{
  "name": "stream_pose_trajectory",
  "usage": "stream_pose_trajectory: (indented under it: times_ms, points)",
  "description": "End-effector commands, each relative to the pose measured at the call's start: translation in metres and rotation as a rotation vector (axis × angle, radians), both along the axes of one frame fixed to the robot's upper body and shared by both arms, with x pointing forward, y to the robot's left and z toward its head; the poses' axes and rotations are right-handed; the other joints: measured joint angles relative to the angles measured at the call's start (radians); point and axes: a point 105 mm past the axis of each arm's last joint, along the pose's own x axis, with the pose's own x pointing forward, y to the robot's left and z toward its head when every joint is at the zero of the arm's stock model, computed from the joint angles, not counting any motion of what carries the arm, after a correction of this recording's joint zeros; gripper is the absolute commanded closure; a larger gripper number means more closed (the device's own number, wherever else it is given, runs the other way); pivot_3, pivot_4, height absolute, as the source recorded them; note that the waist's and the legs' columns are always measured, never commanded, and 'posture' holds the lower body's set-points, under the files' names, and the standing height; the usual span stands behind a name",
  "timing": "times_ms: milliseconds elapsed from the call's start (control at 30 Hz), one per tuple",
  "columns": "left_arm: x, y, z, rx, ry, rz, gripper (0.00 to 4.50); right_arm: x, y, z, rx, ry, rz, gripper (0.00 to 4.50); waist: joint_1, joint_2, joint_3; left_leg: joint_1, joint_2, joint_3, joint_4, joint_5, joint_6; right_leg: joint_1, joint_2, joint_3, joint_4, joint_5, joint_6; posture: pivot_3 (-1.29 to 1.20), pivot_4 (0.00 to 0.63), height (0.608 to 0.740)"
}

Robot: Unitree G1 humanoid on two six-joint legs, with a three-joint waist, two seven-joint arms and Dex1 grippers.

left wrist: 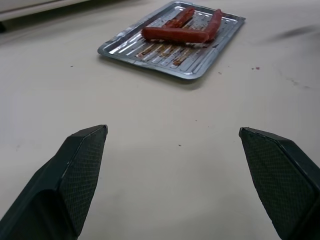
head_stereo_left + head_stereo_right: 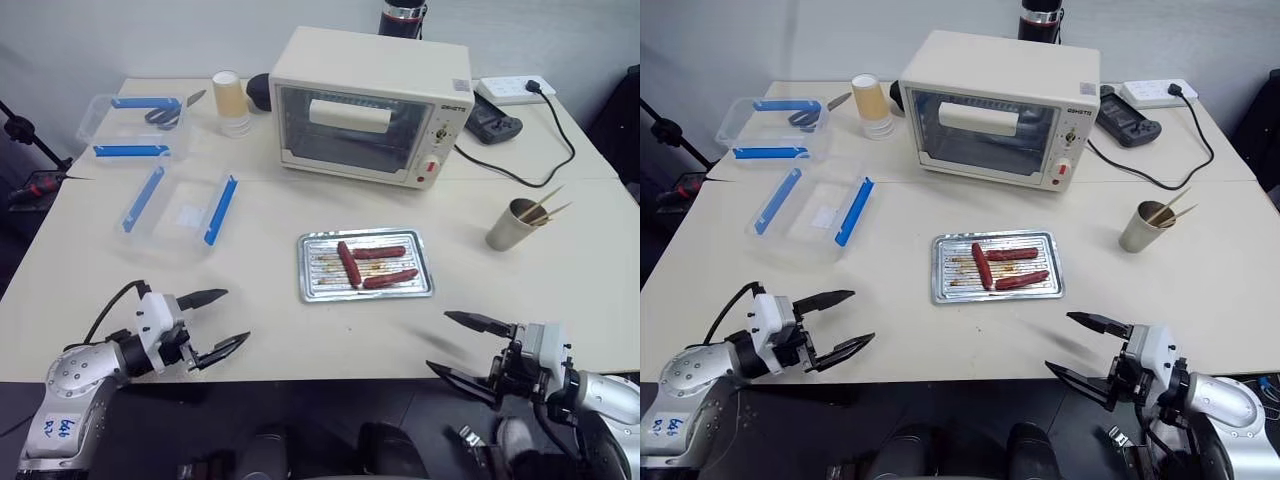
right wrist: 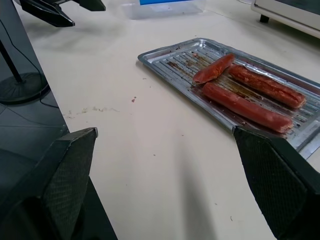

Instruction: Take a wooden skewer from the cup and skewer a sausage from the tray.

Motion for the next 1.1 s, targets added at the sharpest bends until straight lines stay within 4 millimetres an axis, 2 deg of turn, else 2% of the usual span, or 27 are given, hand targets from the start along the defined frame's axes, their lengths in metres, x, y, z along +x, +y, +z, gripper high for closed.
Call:
stream_pose_trajectory:
  times_ms: [33,100,200,267,333,400,500,600,700,800,900,1000,1100]
  points:
    - [0.001,-0.001,0.009,0.005,-0.042,0.001,0.02,0.0,0.002,0.01,0.014,-0.048,0.0,0.0,0.0,0.0,0.0,0.0,0.0,0.0,0.0,0.0,0.0,0.0,0.0,0.0,0.0,0.0,0.0,0.0,0.15,0.74]
    - [0.001,-0.003,0.013,-0.028,-0.038,-0.014,0.02,0.001,-0.001,0.014,0.024,-0.051,-0.02,0.0,0.0,0.0,0.0,0.0,0.0,0.0,0.0,0.0,0.0,0.0,0.0,0.0,0.0,0.0,0.0,0.0,0.15,0.74]
    - [-0.018,-0.016,0.021,-0.083,0.039,-0.209,0.02,-0.004,-0.022,0.027,0.005,-0.067,-0.104,0.0,0.002,0.0,0.0,0.0,0.0,0.0,0.0,0.0,0.0,0.0,0.0,0.0,0.0,0.0,0.0,0.0,0.15,0.74]
    - [-0.025,-0.023,0.028,-0.086,0.061,-0.294,0.02,-0.008,-0.046,0.036,-0.027,-0.084,-0.202,0.0,0.004,0.0,0.0,-0.001,0.0,-0.001,0.0,0.0,0.0,0.0,-0.001,0.0,0.0,0.0,0.0,0.0,0.15,0.74]
    - [-0.026,-0.036,0.038,-0.105,0.044,-0.362,0.02,-0.014,-0.082,0.045,-0.084,-0.101,-0.334,0.0,0.006,0.0,0.0,0.0,0.0,0.0,0.0,0.0,0.001,0.001,-0.001,0.0,-0.001,0.0,0.0,0.0,0.15,0.74]
    - [-0.025,-0.046,0.045,-0.123,0.028,-0.407,0.02,-0.019,-0.105,0.049,-0.119,-0.109,-0.424,0.0,0.004,0.0,0.0,0.0,0.0,0.0,0.0,0.0,0.001,0.001,-0.001,0.0,-0.003,0.0,0.0,0.0,0.15,0.74]
    - [-0.027,-0.058,0.047,-0.16,0.052,-0.465,0.02,-0.02,-0.129,0.057,-0.12,-0.115,-0.539,0.0,0.0,0.001,0.0,0.0,-0.001,0.0,0.0,0.0,0.001,0.002,0.0,0.0,-0.005,0.0,0.0,0.0,0.15,0.74]
    - [-0.031,-0.067,0.045,-0.189,0.114,-0.519,0.02,-0.012,-0.131,0.074,-0.154,-0.142,-0.528,0.0,-0.012,0.004,-0.002,0.001,-0.001,0.002,0.0,0.0,0.0,0.001,0.001,0.001,-0.002,0.0,0.0,0.0,0.15,0.74]
    - [-0.023,-0.07,0.048,-0.202,0.056,-0.487,0.02,0.004,-0.128,0.096,-0.215,-0.146,-0.491,0.0,-0.02,0.006,-0.002,0.002,-0.001,0.004,0.0,0.0,0.001,0.001,0.001,0.003,-0.001,0.0,0.0,0.0,0.15,0.74]
    - [-0.011,-0.071,0.056,-0.234,-0.008,-0.445,0.02,0.031,-0.125,0.115,-0.387,-0.077,-0.421,0.0,-0.022,0.007,-0.001,0.002,-0.001,0.004,0.001,0.0,0.001,0.001,0.001,0.003,-0.002,0.0,0.0,0.0,0.15,0.74]
    - [-0.003,-0.074,0.062,-0.262,-0.037,-0.426,0.02,0.052,-0.124,0.122,-0.517,-0.039,-0.398,0.0,-0.021,0.007,-0.002,0.002,-0.001,0.005,0.001,0.0,0.001,0.001,0.001,0.002,-0.001,0.0,0.0,0.0,0.15,0.74]
    - [-0.001,-0.078,0.064,-0.283,-0.037,-0.43,0.02,0.078,-0.125,0.133,-0.593,-0.076,-0.425,0.0,-0.021,0.006,-0.001,-0.001,-0.001,0.006,0.001,0.0,0.001,0.0,0.001,0.0,-0.001,0.0,0.0,0.0,0.15,0.74]
    - [0.0,-0.082,0.065,-0.284,-0.046,-0.432,0.02,0.099,-0.126,0.131,-0.663,-0.06,-0.402,0.0,-0.024,0.008,-0.001,-0.002,-0.001,0.009,0.002,0.0,0.001,0.0,0.0,0.0,-0.003,0.0,0.0,0.0,0.15,0.74]
